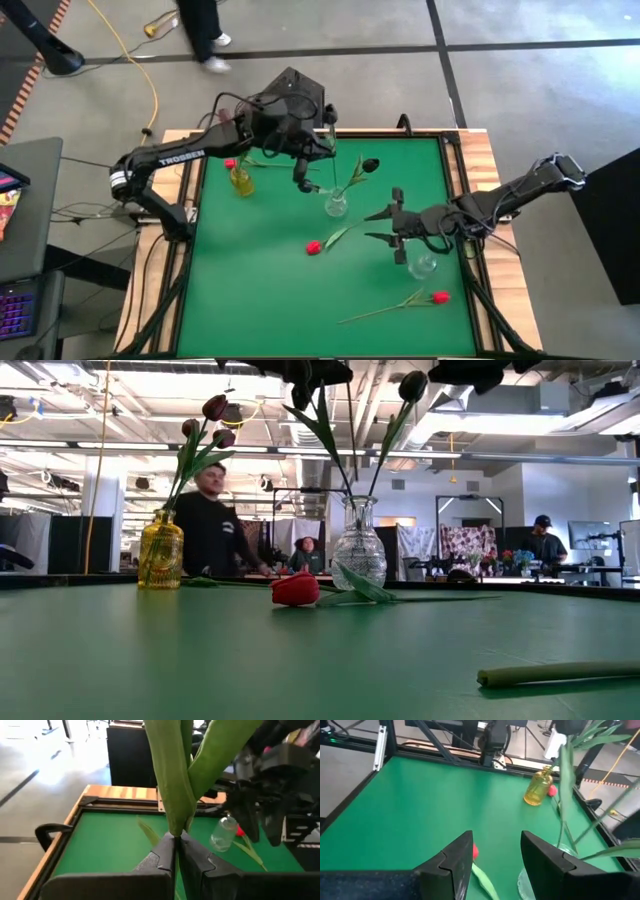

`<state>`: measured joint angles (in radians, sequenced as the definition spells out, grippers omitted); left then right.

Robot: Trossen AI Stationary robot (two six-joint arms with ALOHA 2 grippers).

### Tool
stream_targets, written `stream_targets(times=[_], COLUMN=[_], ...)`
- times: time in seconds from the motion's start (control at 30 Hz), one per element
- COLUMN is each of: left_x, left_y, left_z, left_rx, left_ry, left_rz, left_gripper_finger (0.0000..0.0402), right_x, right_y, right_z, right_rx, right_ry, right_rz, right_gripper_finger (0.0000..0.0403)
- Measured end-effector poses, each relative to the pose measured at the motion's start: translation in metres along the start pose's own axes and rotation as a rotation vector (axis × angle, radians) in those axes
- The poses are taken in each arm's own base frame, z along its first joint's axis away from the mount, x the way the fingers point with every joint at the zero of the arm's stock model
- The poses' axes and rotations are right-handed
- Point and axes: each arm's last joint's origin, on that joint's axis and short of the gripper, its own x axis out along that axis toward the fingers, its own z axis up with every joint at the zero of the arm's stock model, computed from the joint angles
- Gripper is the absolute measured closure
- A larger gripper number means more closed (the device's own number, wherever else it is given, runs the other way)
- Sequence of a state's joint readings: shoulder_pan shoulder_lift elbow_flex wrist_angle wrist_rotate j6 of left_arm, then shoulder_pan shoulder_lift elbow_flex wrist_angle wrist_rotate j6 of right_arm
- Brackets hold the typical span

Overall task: Sort flowers into vase by color
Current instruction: Put the black flower into the left transparent vase

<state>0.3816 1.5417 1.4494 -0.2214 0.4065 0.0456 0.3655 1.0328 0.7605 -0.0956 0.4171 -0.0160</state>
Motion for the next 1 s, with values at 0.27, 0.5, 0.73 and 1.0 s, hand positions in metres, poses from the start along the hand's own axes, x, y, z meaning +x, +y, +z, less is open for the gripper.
stream_targets(times=[0.27, 0.5, 0.73, 1.0], left_x=[0.011, 0.020, 0.034, 0.037], left_y=[-0.010, -0.009, -0.004, -0.006], left_z=[-0.006, -0.012, -0.025, -0.036], left_rx=[0.039, 0.041, 0.024, 0.004], left_ry=[0.025, 0.047, 0.099, 0.133], left_rz=[0.039, 0.041, 0.042, 0.034], left_gripper_finger=[0.0402, 0.0402, 0.0402, 0.0402], right_x=[0.003, 0.003, 0.003, 0.002], right_y=[-0.006, -0.007, -0.006, -0.002], right_z=[-0.001, -0.001, -0.002, -0.002], right_rx=[0.005, 0.009, 0.022, 0.016], right_ry=[0.011, 0.010, 0.018, 0.018], right_rz=[0.004, 0.015, 0.022, 0.037], right_gripper_finger=[0.0212, 0.0212, 0.0212, 0.0212])
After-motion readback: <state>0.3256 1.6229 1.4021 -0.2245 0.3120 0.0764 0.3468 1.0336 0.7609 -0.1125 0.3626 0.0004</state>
